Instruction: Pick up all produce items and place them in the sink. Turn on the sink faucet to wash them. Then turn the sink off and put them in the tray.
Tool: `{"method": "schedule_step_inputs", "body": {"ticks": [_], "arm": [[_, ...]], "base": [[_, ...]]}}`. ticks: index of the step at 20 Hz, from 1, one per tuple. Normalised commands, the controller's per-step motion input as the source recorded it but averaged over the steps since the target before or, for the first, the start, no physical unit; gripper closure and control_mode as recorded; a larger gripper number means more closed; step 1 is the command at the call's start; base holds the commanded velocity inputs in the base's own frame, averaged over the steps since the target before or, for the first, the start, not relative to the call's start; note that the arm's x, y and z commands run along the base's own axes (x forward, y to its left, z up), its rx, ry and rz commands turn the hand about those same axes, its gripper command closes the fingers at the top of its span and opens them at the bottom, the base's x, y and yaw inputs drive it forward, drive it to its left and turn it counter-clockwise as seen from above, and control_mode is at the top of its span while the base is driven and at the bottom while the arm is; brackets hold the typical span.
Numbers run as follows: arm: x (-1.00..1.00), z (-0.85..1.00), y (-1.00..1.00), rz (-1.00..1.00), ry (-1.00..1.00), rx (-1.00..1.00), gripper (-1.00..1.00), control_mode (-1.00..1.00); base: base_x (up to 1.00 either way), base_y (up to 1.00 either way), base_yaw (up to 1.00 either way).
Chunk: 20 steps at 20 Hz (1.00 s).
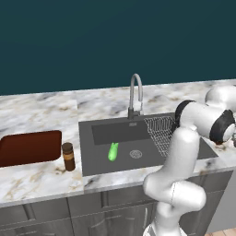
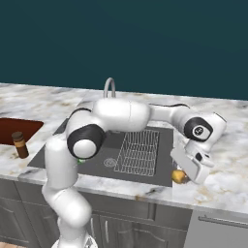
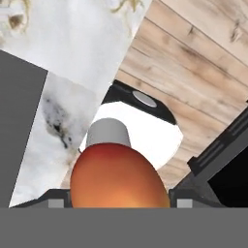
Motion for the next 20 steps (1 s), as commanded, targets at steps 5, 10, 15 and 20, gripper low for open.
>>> {"method": "schedule_step_inputs", "body": {"ticks": [5, 10, 15, 20], "arm": [[-0.17, 0.31, 0.96, 0.05, -0.19, 0.00, 1.00, -1.00], [-0.07, 0.36, 0.90, 0.07, -0.21, 0.00, 1.00, -1.00], [-0.03, 0.26, 0.83, 0.10, -0.18, 0.00, 1.00, -1.00], [0.00, 0.13, 0.84, 0.15, -0.15, -0.01, 1.00, -1.00]], "base": [[0.00, 0.00, 0.00], [0.00, 0.00, 0.00], [0.00, 0.00, 0.00], [0.00, 0.00, 0.00]]}}
